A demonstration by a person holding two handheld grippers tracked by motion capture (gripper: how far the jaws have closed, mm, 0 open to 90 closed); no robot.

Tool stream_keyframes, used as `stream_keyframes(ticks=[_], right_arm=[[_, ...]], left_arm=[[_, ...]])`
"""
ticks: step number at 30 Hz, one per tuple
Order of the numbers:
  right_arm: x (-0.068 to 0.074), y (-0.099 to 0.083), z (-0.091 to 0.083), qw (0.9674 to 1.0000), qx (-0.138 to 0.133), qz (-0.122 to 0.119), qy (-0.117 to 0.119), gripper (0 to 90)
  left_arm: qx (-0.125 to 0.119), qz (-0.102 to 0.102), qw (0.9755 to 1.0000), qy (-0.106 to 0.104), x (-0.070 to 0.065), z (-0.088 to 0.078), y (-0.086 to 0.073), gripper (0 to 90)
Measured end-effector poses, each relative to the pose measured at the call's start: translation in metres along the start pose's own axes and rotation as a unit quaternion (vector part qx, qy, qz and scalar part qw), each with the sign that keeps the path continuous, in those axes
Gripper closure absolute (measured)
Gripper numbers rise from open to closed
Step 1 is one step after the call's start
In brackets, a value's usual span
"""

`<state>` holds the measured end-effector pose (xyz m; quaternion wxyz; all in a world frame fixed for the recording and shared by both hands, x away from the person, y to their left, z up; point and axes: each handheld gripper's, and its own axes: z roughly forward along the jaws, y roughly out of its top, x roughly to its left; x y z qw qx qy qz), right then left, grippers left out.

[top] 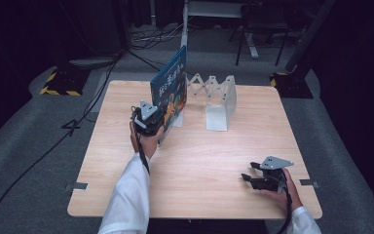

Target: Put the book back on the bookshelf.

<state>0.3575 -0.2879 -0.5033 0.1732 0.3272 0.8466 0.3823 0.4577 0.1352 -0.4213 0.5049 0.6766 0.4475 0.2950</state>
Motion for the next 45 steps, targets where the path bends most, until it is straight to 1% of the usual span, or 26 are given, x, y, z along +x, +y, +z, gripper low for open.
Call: stream_keyframes(ticks=[1, 3, 7, 10, 11, 12, 14, 15, 22, 24, 26, 28, 30, 33, 37, 39, 42, 45], right_arm=[[0.000, 0.000, 0.000, 1.0000, 0.000, -0.001, 0.000, 37.5], [0.000, 0.000, 0.000, 1.0000, 0.000, -0.001, 0.001, 37.0], [0.000, 0.000, 0.000, 1.0000, 0.000, -0.002, 0.002, 35.9], [0.000, 0.000, 0.000, 1.0000, 0.001, -0.003, 0.004, 35.5], [0.000, 0.000, 0.000, 1.0000, 0.001, -0.003, 0.004, 35.5], [0.000, 0.000, 0.000, 1.0000, 0.001, -0.002, 0.004, 35.5], [0.000, 0.000, 0.000, 1.0000, 0.002, -0.002, 0.004, 35.4], [0.000, 0.000, 0.000, 1.0000, 0.001, -0.002, 0.004, 35.3], [0.000, 0.000, 0.000, 1.0000, 0.002, -0.002, 0.004, 35.1], [0.000, 0.000, 0.000, 1.0000, 0.001, 0.000, 0.006, 35.1], [-0.001, 0.000, 0.000, 1.0000, 0.002, -0.001, 0.006, 35.0], [0.000, 0.000, 0.000, 1.0000, 0.001, 0.000, 0.006, 35.0], [0.000, 0.000, 0.000, 1.0000, 0.002, 0.000, 0.007, 35.0], [0.000, 0.000, 0.000, 1.0000, 0.002, 0.000, 0.007, 34.9], [-0.001, 0.000, 0.000, 1.0000, 0.002, -0.001, 0.007, 34.8], [0.000, 0.000, 0.000, 1.0000, 0.002, -0.001, 0.007, 34.7], [0.000, 0.000, 0.000, 1.0000, 0.002, -0.001, 0.007, 34.7], [-0.001, 0.000, 0.000, 1.0000, 0.002, 0.000, 0.007, 34.5]], left_arm=[[0.001, 0.003, 1.0000, 0.003, 0.000, 0.001, 0.000, 82.7], [0.000, 0.003, 1.0000, 0.002, 0.000, 0.002, 0.000, 82.6], [-0.005, -0.011, 0.9999, 0.005, 0.004, 0.004, 0.000, 82.6], [-0.005, -0.021, 0.9998, 0.005, 0.008, 0.005, -0.002, 82.6], [-0.004, -0.020, 0.9998, 0.008, 0.009, 0.006, -0.002, 82.6], [-0.003, -0.022, 0.9997, 0.006, 0.010, 0.006, -0.002, 82.6], [-0.001, -0.010, 0.9999, 0.008, 0.009, 0.007, -0.001, 82.4], [-0.001, -0.008, 0.9999, 0.009, 0.009, 0.007, -0.001, 82.3], [-0.002, -0.012, 0.9999, 0.004, 0.012, 0.009, -0.002, 82.2], [-0.001, -0.014, 0.9999, 0.007, 0.014, 0.009, -0.002, 82.0], [-0.002, -0.019, 0.9998, 0.007, 0.015, 0.009, -0.002, 81.7], [-0.001, -0.025, 0.9996, 0.017, 0.014, 0.009, -0.003, 80.2], [-0.002, -0.029, 0.9994, 0.021, 0.016, 0.008, -0.004, 79.1], [-0.002, -0.038, 0.9990, 0.021, 0.019, 0.007, -0.007, 78.5], [0.001, -0.024, 0.9995, 0.021, 0.018, 0.007, -0.008, 76.7], [0.000, -0.026, 0.9994, 0.022, 0.017, 0.007, -0.008, 76.6], [0.002, -0.020, 0.9995, 0.023, 0.018, 0.006, -0.008, 76.2], [-0.003, -0.021, 0.9995, 0.022, 0.017, 0.005, -0.009, 74.3]])
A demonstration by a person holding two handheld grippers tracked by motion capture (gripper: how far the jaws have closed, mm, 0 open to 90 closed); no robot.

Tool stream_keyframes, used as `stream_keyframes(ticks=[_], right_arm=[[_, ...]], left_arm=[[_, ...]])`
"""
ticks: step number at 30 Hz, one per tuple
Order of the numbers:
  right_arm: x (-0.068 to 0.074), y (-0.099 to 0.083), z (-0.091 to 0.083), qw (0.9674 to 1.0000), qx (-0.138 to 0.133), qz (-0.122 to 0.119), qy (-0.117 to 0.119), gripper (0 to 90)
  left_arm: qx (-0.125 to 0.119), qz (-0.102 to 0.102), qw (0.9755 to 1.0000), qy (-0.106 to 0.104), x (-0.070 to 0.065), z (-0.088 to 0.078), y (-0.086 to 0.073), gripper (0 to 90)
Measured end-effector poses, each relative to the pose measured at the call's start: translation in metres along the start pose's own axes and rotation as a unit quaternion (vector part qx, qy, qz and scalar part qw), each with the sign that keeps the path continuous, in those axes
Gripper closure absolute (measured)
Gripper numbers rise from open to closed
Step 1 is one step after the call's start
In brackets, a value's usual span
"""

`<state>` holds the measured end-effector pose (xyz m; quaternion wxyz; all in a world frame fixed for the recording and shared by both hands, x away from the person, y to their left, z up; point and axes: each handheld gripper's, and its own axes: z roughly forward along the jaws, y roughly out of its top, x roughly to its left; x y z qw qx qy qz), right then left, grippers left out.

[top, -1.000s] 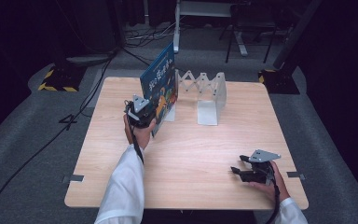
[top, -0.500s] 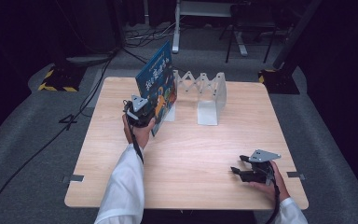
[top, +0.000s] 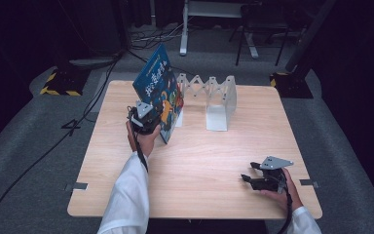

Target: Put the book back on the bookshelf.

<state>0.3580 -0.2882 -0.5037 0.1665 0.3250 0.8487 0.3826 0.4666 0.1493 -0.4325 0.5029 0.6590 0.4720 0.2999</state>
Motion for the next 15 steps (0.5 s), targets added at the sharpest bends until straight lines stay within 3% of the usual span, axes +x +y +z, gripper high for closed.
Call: stream_keyframes(ticks=[7, 15], right_arm=[[0.0002, -0.0001, -0.0001, 1.0000, 0.000, 0.000, -0.001, 34.1], [0.0001, -0.0001, 0.0000, 1.0000, 0.000, 0.001, -0.001, 33.6]], left_arm=[[-0.003, 0.006, 1.0000, -0.001, -0.0014, -0.0031, -0.0013, 62.3], [-0.002, 0.011, 0.9999, -0.010, 0.0007, -0.0095, -0.0013, 56.7]])
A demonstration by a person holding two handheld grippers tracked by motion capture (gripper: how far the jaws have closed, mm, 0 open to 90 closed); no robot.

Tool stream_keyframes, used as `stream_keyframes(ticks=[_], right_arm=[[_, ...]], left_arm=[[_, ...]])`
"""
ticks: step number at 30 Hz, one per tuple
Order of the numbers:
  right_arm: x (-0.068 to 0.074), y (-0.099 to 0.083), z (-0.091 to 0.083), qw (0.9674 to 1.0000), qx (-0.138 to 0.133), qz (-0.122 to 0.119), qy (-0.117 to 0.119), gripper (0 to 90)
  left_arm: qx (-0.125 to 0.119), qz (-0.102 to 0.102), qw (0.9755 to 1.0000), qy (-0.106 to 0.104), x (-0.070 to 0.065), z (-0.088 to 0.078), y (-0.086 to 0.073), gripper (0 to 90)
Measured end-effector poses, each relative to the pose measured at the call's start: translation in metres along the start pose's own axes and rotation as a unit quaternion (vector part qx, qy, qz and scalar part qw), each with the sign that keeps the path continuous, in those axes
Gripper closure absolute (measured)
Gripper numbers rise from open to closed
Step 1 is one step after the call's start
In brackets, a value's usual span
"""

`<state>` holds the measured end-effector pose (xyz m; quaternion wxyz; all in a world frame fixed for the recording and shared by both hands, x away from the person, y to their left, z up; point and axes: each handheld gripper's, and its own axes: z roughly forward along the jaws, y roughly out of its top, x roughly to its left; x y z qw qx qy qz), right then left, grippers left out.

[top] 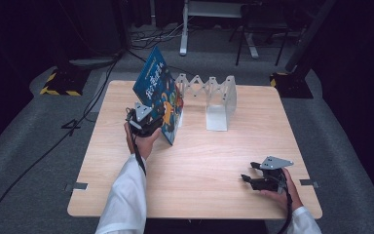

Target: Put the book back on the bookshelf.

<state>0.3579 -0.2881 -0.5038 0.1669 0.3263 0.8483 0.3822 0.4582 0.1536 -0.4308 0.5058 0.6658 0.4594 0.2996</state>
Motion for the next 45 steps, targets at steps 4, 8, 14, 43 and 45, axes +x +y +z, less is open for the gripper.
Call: stream_keyframes(ticks=[4, 8, 14, 43, 45], right_arm=[[0.000, 0.000, 0.000, 1.0000, 0.000, 0.000, -0.001, 33.5], [0.000, 0.000, 0.000, 1.0000, 0.000, 0.000, -0.001, 33.3], [0.000, 0.000, 0.000, 1.0000, 0.001, 0.001, -0.001, 32.7], [-0.002, 0.001, 0.001, 0.9999, 0.010, 0.007, -0.008, 23.8], [-0.002, 0.001, 0.001, 0.9999, 0.012, 0.005, -0.009, 22.7]], left_arm=[[-0.002, 0.003, 1.0000, -0.002, 0.000, -0.003, 0.000, 56.4], [0.008, 0.010, 0.9999, -0.006, 0.001, -0.006, -0.001, 53.3], [0.016, 0.021, 0.9995, -0.018, 0.003, -0.013, -0.002, 49.0], [0.082, 0.075, 0.9928, -0.045, 0.010, -0.031, 0.000, 21.9], [0.083, 0.074, 0.9924, -0.051, 0.011, -0.033, -0.002, 20.2]])
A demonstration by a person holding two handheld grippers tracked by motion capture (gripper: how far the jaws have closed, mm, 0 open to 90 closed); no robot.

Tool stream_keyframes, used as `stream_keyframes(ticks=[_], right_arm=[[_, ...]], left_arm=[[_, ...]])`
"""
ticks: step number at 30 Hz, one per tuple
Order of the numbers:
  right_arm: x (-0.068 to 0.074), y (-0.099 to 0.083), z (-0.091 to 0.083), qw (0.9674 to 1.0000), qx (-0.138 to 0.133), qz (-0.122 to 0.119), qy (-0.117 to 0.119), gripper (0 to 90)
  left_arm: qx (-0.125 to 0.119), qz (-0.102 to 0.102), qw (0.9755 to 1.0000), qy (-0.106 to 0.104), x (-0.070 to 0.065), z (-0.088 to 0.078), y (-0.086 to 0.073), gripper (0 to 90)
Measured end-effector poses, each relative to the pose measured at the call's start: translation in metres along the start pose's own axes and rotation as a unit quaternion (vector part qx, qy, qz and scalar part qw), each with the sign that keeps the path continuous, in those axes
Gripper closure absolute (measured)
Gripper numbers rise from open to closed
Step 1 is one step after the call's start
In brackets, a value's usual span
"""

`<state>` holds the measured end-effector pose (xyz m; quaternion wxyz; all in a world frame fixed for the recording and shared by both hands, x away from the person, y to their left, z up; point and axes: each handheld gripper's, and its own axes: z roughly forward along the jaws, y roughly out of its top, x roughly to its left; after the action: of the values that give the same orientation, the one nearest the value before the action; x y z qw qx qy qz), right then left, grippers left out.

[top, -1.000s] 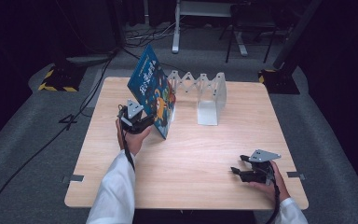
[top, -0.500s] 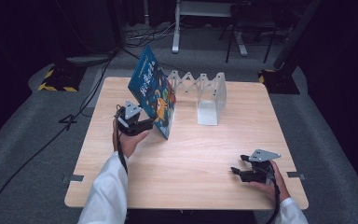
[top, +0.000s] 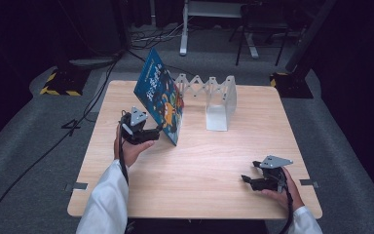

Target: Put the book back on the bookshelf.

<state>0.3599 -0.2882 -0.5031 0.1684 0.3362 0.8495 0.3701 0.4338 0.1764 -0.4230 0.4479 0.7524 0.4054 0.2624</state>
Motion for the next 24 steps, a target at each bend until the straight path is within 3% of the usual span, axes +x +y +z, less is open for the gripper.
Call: stream_keyframes(ticks=[6, 14, 24], right_arm=[[0.001, 0.001, 0.000, 1.0000, 0.003, -0.007, -0.003, 20.1], [0.003, 0.001, -0.001, 0.9999, 0.007, -0.014, -0.005, 19.6], [0.005, 0.002, -0.002, 0.9997, 0.009, -0.019, -0.010, 19.7]], left_arm=[[0.015, 0.012, 0.9997, -0.015, 0.002, -0.005, -0.006, 17.4], [0.038, 0.028, 0.9987, -0.017, 0.003, -0.010, -0.014, 17.1], [0.061, 0.071, 0.9953, -0.023, -0.003, -0.021, -0.020, 17.0]])
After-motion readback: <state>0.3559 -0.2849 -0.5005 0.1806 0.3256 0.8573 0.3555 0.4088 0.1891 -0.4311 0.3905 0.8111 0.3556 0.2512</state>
